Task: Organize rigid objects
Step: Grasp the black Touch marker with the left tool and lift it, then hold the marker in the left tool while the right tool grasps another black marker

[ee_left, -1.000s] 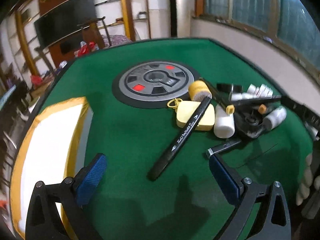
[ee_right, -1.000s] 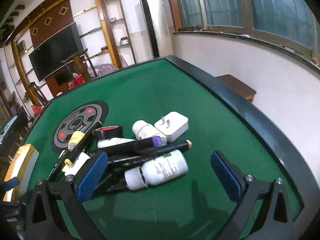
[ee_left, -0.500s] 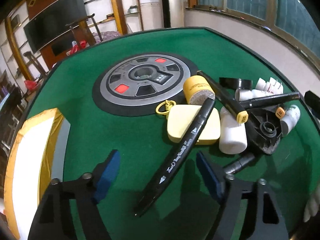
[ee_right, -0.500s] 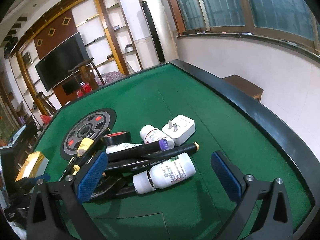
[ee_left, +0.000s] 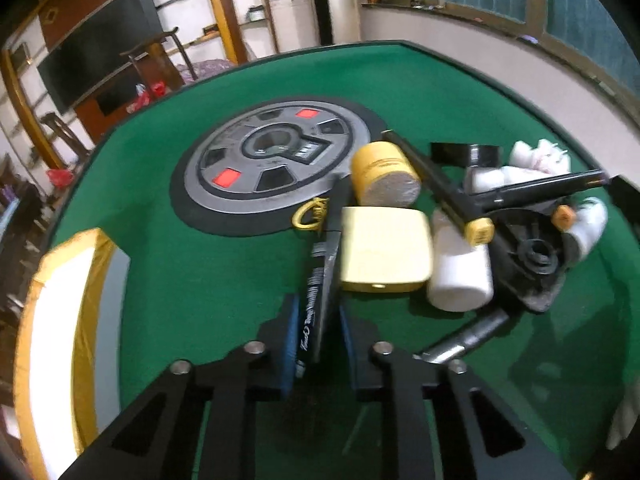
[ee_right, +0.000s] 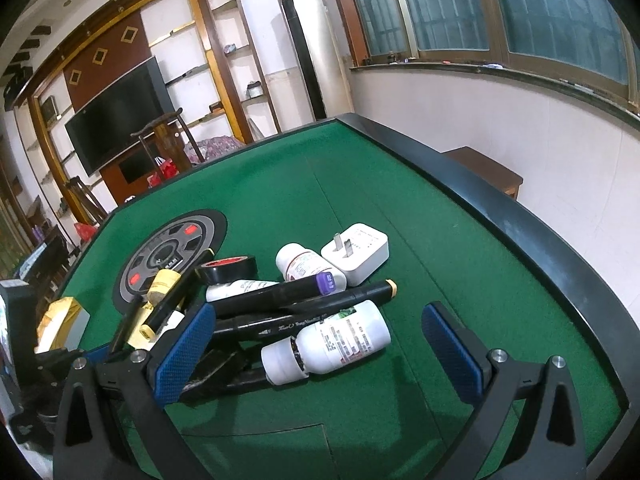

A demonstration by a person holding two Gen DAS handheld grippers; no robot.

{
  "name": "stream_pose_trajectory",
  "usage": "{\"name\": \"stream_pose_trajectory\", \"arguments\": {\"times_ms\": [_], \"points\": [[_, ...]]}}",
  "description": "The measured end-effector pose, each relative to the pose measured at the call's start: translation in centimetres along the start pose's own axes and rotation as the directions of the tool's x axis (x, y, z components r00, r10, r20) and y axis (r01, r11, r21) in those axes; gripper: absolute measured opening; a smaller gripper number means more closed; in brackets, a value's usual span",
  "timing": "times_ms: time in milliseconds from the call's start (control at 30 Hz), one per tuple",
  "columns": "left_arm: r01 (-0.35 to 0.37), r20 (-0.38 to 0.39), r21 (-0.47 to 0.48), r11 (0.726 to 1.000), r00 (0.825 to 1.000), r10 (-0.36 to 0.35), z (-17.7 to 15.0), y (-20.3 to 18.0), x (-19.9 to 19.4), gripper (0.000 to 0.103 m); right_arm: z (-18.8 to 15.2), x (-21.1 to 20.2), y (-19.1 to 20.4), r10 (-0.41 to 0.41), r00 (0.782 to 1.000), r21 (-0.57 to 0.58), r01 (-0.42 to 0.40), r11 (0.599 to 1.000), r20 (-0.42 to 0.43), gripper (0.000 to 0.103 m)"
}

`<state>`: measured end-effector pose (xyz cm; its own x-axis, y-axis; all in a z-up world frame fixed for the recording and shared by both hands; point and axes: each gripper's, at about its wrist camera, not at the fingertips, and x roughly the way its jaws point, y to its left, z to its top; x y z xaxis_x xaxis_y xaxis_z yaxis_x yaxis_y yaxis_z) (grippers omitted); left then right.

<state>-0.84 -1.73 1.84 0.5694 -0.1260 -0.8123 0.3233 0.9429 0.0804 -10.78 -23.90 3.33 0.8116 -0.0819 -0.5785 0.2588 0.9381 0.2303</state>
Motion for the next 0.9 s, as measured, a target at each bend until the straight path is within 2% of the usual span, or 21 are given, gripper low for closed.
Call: {"name": "stream_pose_trajectory", "arguments": {"times_ms": [167, 300, 367, 533, 667, 767, 833, 900], "points": [[0.088, 0.026, -0.088, 0.992, 0.996, -0.086, -1.0, 2.0, -2.0, 0.016, 0.0, 0.2, 0.2, -0.018, 1.0, -0.013, 0.018, 1.0, -0.009, 0.103], [0.169, 0.072, -0.169, 0.971, 0.985, -0.159, -2.5, 4.4, -4.5, 0.016, 0.0, 0.2, 0.3, -0.02, 1.0, -0.021, 0.019, 1.0, -0.014, 0.103], [0.191, 0.099, -0.181, 0.965, 0.98, -0.175, -3.2, 5.1, -5.9, 0.016, 0.3, 0.1, 0.5, -0.019, 0.999, -0.031, 0.018, 0.999, -0.031, 0.103], [0.269, 0.158, -0.206, 0.941, 0.958, -0.24, -5.3, 6.5, -9.1, 0.016, 2.8, -0.4, 2.3, 0.061, 0.993, -0.049, -0.067, 0.997, -0.098, 0.103], [0.294, 0.192, -0.212, 0.932, 0.948, -0.255, -6.3, 7.3, -10.6, 0.016, 5.5, 1.4, 5.6, 0.154, 0.964, -0.071, -0.173, 0.982, -0.217, 0.103], [0.295, 0.207, -0.211, 0.932, 0.945, -0.253, -7.0, 7.9, -11.4, 0.016, 5.9, 3.0, 8.0, 0.188, 0.937, -0.085, -0.222, 0.971, -0.294, 0.102], [0.294, 0.214, -0.215, 0.931, 0.945, -0.248, -7.3, 8.5, -11.8, 0.016, 5.7, 3.9, 9.7, 0.192, 0.925, -0.116, -0.242, 0.963, -0.329, 0.093], [0.294, 0.218, -0.225, 0.929, 0.944, -0.246, -7.6, 9.3, -11.9, 0.016, 5.2, 4.8, 11.4, 0.177, 0.914, -0.161, -0.25, 0.955, -0.365, 0.075]]}}
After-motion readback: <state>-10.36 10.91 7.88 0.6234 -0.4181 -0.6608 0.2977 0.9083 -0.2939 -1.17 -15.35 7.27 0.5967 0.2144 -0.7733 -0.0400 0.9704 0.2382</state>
